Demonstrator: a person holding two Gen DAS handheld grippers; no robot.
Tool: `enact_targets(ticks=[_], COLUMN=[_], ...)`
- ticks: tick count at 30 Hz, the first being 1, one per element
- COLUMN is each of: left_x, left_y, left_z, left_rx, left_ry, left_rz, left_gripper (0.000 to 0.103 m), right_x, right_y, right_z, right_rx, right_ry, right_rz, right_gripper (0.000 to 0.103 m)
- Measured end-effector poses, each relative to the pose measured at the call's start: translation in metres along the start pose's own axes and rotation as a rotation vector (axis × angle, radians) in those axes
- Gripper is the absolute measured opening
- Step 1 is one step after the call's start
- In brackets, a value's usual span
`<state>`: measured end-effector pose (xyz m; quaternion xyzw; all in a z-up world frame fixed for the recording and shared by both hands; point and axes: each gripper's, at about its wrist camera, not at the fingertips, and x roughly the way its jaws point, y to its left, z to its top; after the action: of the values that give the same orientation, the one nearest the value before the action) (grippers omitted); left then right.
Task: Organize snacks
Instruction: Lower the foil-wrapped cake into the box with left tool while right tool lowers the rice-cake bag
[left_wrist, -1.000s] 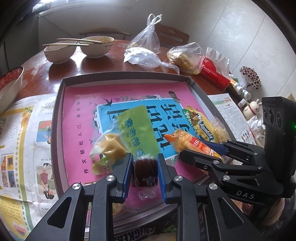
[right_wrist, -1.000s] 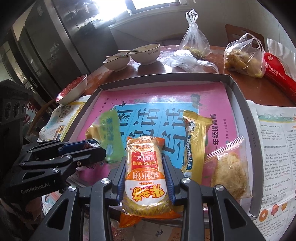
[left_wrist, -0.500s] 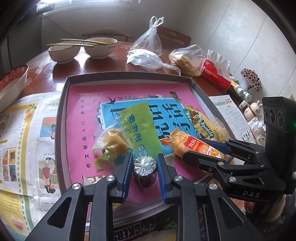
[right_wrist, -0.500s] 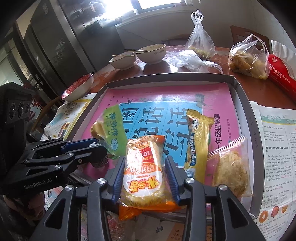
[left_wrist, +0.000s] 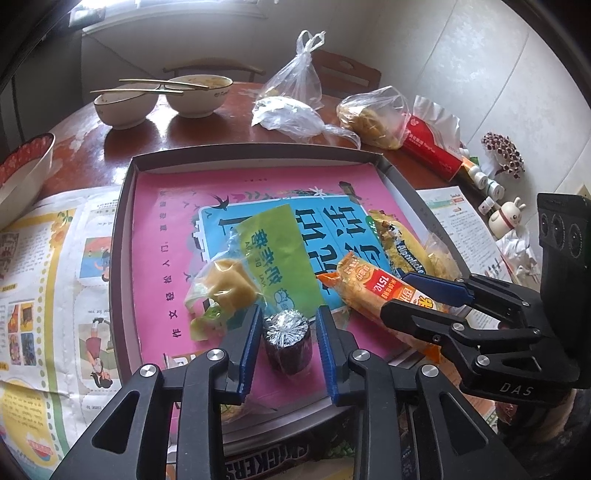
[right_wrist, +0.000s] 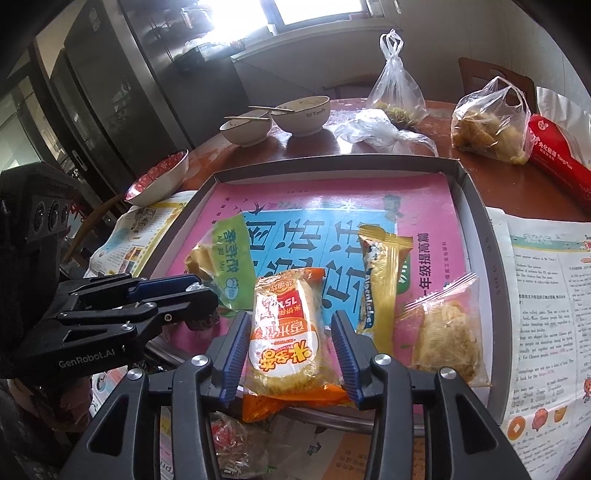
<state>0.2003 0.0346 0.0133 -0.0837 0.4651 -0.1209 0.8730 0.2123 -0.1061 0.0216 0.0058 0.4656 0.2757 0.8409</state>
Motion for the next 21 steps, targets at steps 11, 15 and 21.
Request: enact_targets(ticks=[11,15,21], left_x=[-0.007,-0.008,-0.017], left_y=[0.001,0.001,0.0], left_z=[0.0,-0.001,-0.002], left_rx=[-0.006,-0.007,-0.011], left_ry=[-0.004,-0.005,-0.02], left_rz=[-0.005,-0.007,-0.012], left_gripper=[0.036,0.037,0.039], right_x=[-0.004,-0.006,-0.009], right_y=[0.002,0.002,0.003], right_z=[-0.009,-0.008,-0.005], right_rx=[-0.052,-0.061,-0.089], right_ry=[0.001,-0.01,-0.045], right_rz=[-0.043,-0.06,-0.125], right_gripper=[0.045,0.045,0.045])
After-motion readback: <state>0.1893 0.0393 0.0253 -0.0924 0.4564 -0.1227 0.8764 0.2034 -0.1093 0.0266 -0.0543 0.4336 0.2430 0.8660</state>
